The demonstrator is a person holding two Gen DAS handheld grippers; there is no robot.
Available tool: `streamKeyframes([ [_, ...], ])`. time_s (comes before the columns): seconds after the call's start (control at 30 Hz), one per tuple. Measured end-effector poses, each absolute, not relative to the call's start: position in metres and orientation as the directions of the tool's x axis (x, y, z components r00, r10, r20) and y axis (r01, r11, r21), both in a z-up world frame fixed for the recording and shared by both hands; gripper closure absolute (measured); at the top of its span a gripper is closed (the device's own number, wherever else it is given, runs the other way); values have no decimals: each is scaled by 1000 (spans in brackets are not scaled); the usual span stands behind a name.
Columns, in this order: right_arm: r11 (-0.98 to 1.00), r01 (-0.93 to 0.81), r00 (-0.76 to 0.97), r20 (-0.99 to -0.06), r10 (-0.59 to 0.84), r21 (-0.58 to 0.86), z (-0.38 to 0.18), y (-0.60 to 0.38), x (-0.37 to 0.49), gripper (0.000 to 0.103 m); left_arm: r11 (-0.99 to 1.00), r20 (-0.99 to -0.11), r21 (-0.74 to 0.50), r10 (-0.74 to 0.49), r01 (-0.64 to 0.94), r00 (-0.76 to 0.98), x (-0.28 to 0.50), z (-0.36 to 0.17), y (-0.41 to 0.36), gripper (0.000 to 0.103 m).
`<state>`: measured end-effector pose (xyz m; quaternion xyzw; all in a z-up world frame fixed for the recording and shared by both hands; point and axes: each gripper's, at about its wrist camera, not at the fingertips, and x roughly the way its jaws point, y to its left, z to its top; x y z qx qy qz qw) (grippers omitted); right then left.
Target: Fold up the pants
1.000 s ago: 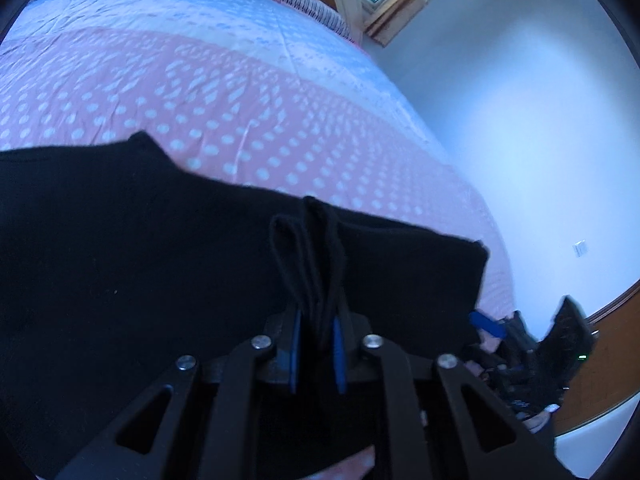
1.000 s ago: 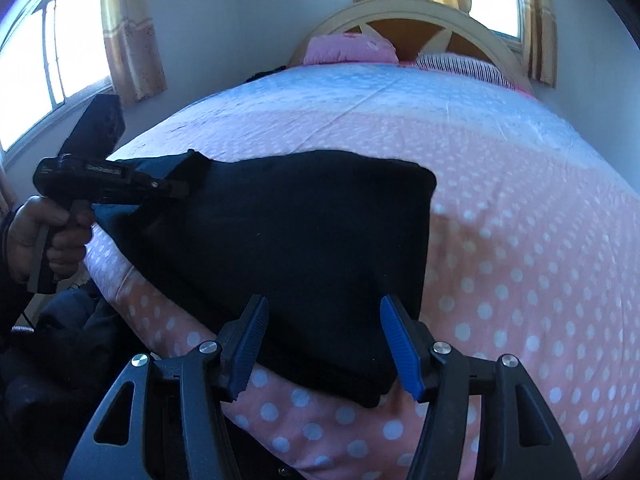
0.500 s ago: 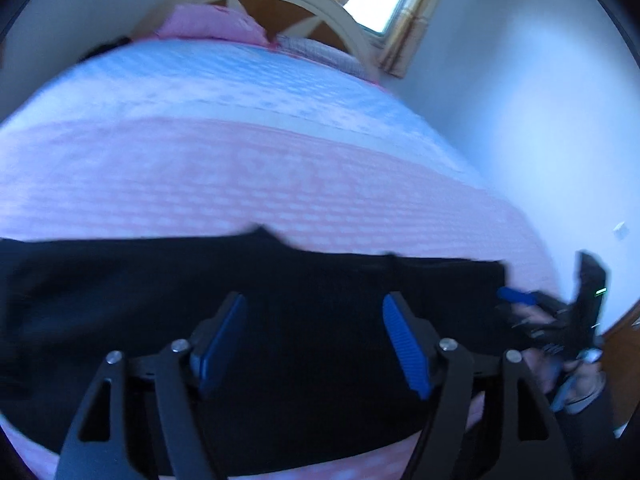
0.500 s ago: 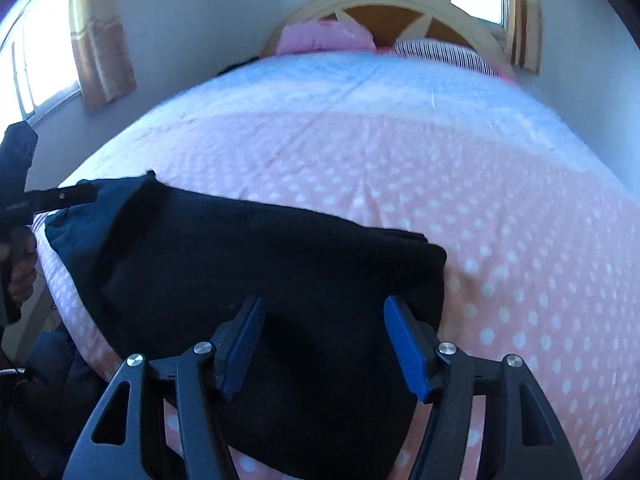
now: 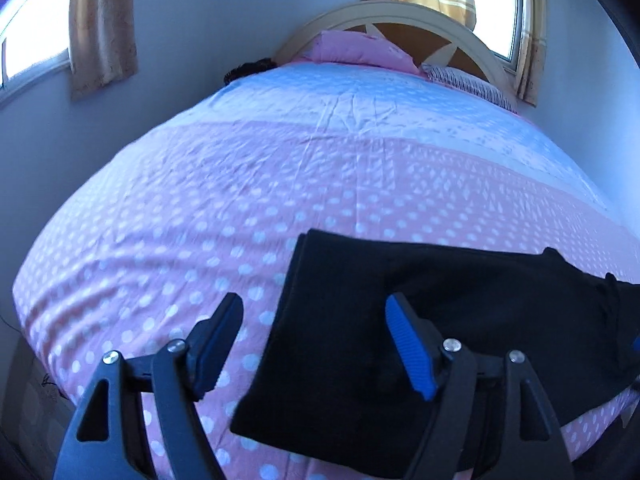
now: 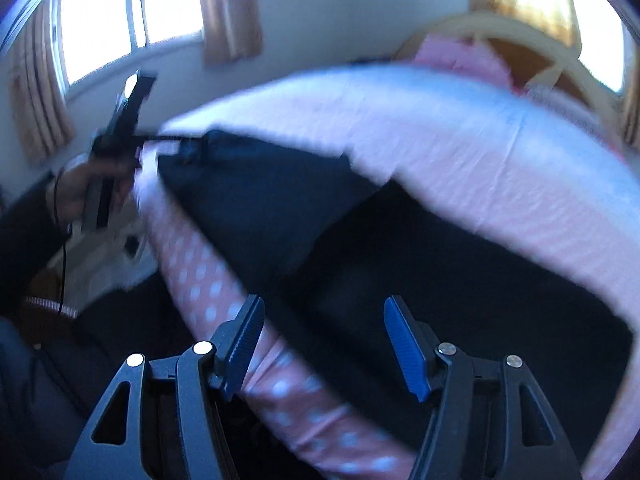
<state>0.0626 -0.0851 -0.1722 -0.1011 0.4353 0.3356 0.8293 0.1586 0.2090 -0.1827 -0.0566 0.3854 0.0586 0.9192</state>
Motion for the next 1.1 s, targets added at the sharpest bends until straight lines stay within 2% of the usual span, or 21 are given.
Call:
streamKeyframes([
  [0.1, 733, -679, 413, -806, 424, 37, -180, -78, 55, 38, 988, -726, -58, 55, -141, 686, 160, -194, 214, 27],
  [0.23, 740, -658, 415, -751, 514, 142, -158, -89, 59, 38, 986, -731, -117, -4, -119, 682, 159, -197, 209, 27],
  [0.33, 754, -640, 485, -687, 542, 144, -143, -87, 61, 38, 984, -732, -122, -2, -129, 682, 159, -195, 206, 27],
  [0.4, 770, -626, 496, -700, 514, 122, -143, -83, 71, 38, 982, -733, -118, 13, -146, 680, 159, -194, 208, 26],
  [0.5, 810, -573, 416, -807, 420, 126, -172, -77, 95, 38, 981, -736, -114, 21, -155, 677, 158, -191, 212, 24],
  [0.57, 817, -546, 442, -763, 471, 188, -173, -85, 95, 38, 980, -732, -123, 17, -156, 681, 157, -190, 217, 24],
  [0.63, 814, -550, 439, -763, 474, 190, -170, -88, 91, 38, 980, -735, -140, -8, -141, 678, 157, -191, 218, 25],
  [0.83, 804, -559, 506, -685, 524, 203, -148, -98, 81, 38, 975, -725, -197, -74, -104, 685, 156, -195, 224, 29],
  [0.87, 803, -561, 512, -678, 527, 201, -146, -98, 80, 38, 971, -720, -218, -94, -97, 688, 156, -195, 227, 36],
  [0.9, 803, -563, 519, -671, 529, 197, -143, -96, 79, 38, 965, -713, -250, -127, -81, 689, 155, -195, 228, 52],
  [0.93, 801, -566, 526, -663, 533, 195, -140, -96, 76, 38, 958, -710, -280, -159, -67, 686, 155, -195, 229, 55],
  [1.0, 796, -573, 536, -647, 543, 194, -135, -97, 74, 38, 950, -705, -310, -199, -44, 681, 154, -193, 227, 78],
  [1.1, 805, -568, 559, -637, 531, 172, -128, -101, 72, 38, 935, -705, -352, -231, -48, 671, 155, -189, 225, 80],
])
